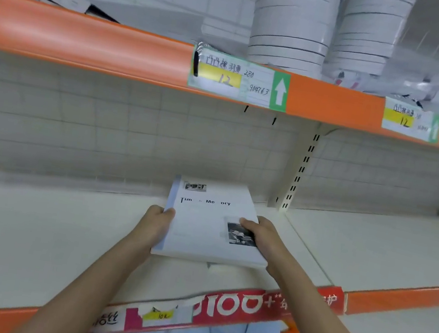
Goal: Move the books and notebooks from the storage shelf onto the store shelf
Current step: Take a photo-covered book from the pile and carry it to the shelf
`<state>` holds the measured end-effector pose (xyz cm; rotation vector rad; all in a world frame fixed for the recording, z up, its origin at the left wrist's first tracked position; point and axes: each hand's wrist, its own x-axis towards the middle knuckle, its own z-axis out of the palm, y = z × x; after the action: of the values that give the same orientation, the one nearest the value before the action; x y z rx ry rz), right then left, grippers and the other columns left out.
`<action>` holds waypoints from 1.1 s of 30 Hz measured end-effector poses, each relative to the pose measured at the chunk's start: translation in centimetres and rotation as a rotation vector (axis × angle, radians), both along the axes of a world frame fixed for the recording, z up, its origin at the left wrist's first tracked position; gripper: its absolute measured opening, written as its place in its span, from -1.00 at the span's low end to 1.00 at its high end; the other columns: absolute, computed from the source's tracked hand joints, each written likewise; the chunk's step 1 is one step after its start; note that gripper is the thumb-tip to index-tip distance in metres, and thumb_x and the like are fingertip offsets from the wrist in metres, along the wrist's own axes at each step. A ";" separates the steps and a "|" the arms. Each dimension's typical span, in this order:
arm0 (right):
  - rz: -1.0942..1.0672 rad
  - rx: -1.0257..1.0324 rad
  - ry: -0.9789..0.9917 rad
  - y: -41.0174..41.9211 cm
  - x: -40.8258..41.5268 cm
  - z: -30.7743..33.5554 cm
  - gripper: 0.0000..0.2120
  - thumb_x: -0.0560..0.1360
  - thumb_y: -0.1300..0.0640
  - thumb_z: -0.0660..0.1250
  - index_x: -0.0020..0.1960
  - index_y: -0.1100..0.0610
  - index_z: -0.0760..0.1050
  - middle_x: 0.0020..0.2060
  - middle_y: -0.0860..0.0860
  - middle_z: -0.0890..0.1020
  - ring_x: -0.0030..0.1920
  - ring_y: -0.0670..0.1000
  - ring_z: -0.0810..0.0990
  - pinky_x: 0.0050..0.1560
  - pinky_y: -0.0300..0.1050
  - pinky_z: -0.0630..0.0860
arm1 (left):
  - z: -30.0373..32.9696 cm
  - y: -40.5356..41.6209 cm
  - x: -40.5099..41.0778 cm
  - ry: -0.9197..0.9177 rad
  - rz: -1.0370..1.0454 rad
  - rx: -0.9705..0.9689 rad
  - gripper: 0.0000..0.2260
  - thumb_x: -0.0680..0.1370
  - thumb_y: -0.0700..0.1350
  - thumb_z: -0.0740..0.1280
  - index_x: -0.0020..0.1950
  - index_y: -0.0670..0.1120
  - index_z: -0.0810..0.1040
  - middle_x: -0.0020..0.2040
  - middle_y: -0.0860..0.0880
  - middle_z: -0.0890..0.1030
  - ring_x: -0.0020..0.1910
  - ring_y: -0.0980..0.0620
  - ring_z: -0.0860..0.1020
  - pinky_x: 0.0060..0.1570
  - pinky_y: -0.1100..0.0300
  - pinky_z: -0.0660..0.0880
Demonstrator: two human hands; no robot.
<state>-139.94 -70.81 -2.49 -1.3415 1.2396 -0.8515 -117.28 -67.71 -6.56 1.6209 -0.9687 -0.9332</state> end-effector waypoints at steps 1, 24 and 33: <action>0.005 -0.003 0.013 -0.1 -0.1 -0.2 -0.90 0.56 0.12 0.27 -0.01 0.15 0.48 -0.21 0.06 0.64 -0.32 -0.01 0.63 -0.32 -0.23 0.50 | -0.2 0.1 -0.1 -0.004 0.012 0.007 -0.84 0.61 -0.09 0.15 -0.11 -0.15 0.35 -0.17 -0.13 0.36 -0.20 -0.04 0.35 -0.16 0.12 0.26; 0.044 -0.026 -0.083 -4.1 -1.8 -1.4 -0.89 0.54 0.15 0.30 0.02 0.19 0.48 -0.23 0.06 0.64 -0.34 -0.02 0.61 -0.32 -0.20 0.46 | 0.1 -2.5 -1.7 -0.010 0.046 0.018 -0.78 0.60 -0.05 0.13 -0.02 -0.20 0.40 -0.14 -0.13 0.41 -0.18 -0.04 0.39 -0.16 0.11 0.30; 0.105 -0.130 0.097 -8.7 -6.1 -2.1 -0.81 0.51 0.16 0.33 0.04 0.29 0.51 -0.12 0.13 0.64 -0.17 0.09 0.63 -0.15 -0.11 0.51 | -0.5 -4.8 -7.7 -0.135 0.201 -0.046 -0.68 0.60 -0.15 0.16 -0.33 -0.08 0.16 -0.37 -0.06 0.23 -0.35 -0.02 0.22 -0.30 0.15 0.13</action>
<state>-146.00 -79.55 -4.58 -1.5544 1.1931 -0.8128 -124.99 -72.49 -7.03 1.7237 -0.8918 -0.6672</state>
